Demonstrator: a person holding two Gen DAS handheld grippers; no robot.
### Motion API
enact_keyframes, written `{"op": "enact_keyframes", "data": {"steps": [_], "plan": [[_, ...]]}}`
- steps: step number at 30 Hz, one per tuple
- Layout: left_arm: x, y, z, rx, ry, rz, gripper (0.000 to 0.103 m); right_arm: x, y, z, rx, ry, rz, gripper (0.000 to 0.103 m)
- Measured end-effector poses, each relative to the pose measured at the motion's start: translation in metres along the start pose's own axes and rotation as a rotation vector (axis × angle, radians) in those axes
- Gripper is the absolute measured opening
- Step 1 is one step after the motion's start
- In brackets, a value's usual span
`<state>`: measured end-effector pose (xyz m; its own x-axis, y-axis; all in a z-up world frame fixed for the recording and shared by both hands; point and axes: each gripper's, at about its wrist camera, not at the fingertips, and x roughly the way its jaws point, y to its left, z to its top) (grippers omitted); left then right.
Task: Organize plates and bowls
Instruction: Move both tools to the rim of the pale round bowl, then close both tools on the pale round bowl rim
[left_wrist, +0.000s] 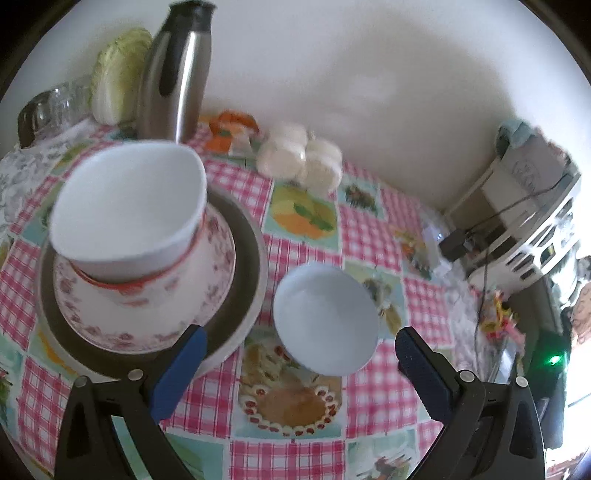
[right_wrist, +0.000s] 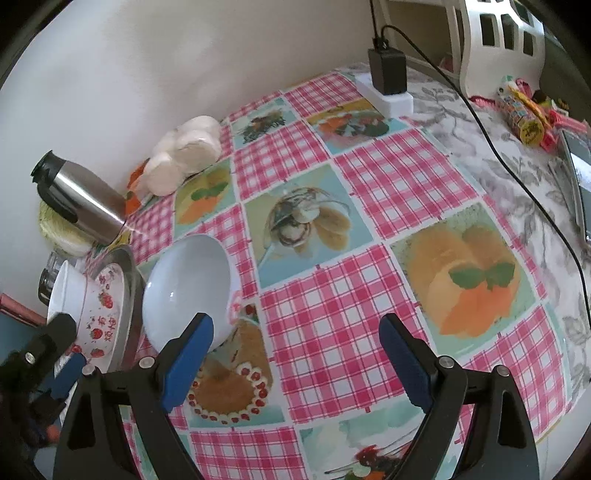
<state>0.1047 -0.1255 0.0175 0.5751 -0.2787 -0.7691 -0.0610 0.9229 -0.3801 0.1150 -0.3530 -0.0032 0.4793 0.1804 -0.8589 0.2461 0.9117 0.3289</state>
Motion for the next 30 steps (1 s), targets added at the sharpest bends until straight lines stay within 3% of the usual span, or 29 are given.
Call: {"op": "enact_keyframes", "data": {"steps": [6, 10, 13, 27, 29, 30], "plan": [[0.024, -0.007, -0.007, -0.039, 0.091, 0.03, 0.101, 0.001, -0.011, 0.007, 0.052, -0.024, 0.018, 0.092], [0.036, -0.006, -0.01, -0.097, 0.136, 0.017, 0.086, -0.001, -0.009, 0.012, 0.053, -0.054, 0.052, 0.092], [0.048, -0.002, -0.011, -0.139, 0.169, 0.016, 0.084, 0.001, -0.003, 0.014, 0.041, -0.068, 0.061, 0.092], [0.074, 0.013, -0.006, -0.252, 0.192, 0.036, 0.054, 0.039, 0.014, 0.018, -0.003, -0.018, 0.076, 0.087], [0.076, 0.014, -0.005, -0.257, 0.192, 0.043, 0.052, 0.044, 0.016, 0.019, -0.011, -0.006, 0.068, 0.069], [0.077, 0.014, -0.004, -0.259, 0.192, 0.044, 0.052, 0.047, 0.016, 0.019, -0.015, 0.002, 0.064, 0.066]]}}
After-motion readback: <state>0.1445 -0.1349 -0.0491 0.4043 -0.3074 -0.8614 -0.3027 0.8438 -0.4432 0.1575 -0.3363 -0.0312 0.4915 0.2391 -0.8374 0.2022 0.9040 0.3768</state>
